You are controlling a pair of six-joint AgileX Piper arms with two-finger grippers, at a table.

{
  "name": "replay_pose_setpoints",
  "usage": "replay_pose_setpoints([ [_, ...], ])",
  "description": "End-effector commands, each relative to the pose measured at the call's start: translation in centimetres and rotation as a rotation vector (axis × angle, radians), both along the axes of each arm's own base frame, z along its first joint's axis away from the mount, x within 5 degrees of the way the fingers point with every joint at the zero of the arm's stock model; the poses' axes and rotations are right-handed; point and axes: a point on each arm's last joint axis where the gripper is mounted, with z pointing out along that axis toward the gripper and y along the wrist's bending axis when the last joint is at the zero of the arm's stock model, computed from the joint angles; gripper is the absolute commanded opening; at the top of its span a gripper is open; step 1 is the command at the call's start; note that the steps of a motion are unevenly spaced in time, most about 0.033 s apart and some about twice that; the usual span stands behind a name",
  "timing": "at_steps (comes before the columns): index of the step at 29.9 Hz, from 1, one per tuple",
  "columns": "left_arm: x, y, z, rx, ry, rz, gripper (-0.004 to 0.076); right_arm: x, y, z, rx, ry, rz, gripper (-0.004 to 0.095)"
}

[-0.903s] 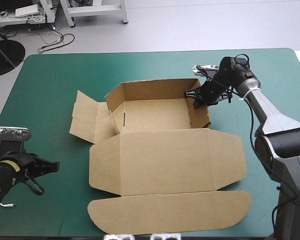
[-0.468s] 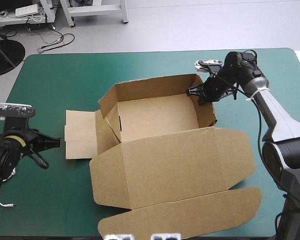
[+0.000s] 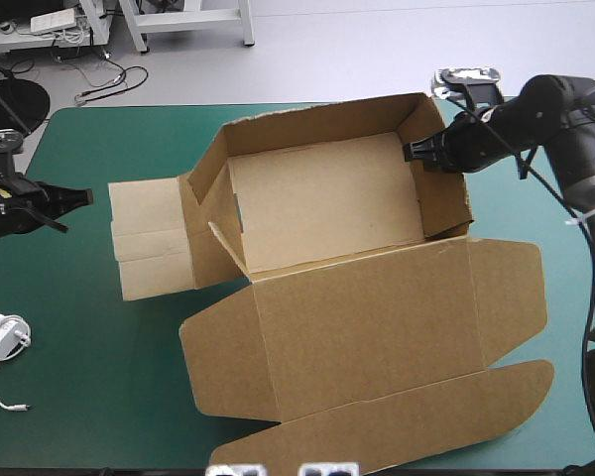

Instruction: Fold the box

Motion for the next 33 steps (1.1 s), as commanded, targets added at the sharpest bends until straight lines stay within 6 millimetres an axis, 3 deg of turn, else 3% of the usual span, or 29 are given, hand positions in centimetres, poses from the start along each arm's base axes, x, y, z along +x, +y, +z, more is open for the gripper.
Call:
replay_pose_setpoints([
  [1,0.2,2.3,1.3,-0.152,-0.113,0.018,0.0015,-2.9,-1.5,4.3,0.121,-0.122,-0.016,-0.0020],
  [5,1.0,4.5,-0.1,-0.379,-0.109,-0.041,0.0015,-3.8,-2.8,5.7,0.222,-0.172,-0.007,-0.0020],
  [10,2.5,4.3,-1.5,-0.677,-0.094,-0.270,0.0015,-4.3,-3.1,6.6,0.298,-0.201,0.018,-0.0020],
  [15,3.5,2.0,-0.4,-0.831,-0.177,-0.400,0.0013,-4.1,-3.1,6.5,0.300,-0.199,0.017,-0.0020],
  [24,1.7,-4.4,2.5,-0.776,-0.201,-0.629,0.0013,-3.4,-3.0,6.5,0.341,-0.227,0.004,-0.0020],
  [33,-0.1,-7.2,4.5,-0.812,-0.256,-0.741,0.0010,-2.8,-1.6,6.2,0.283,-0.262,0.006,-0.0020],
])
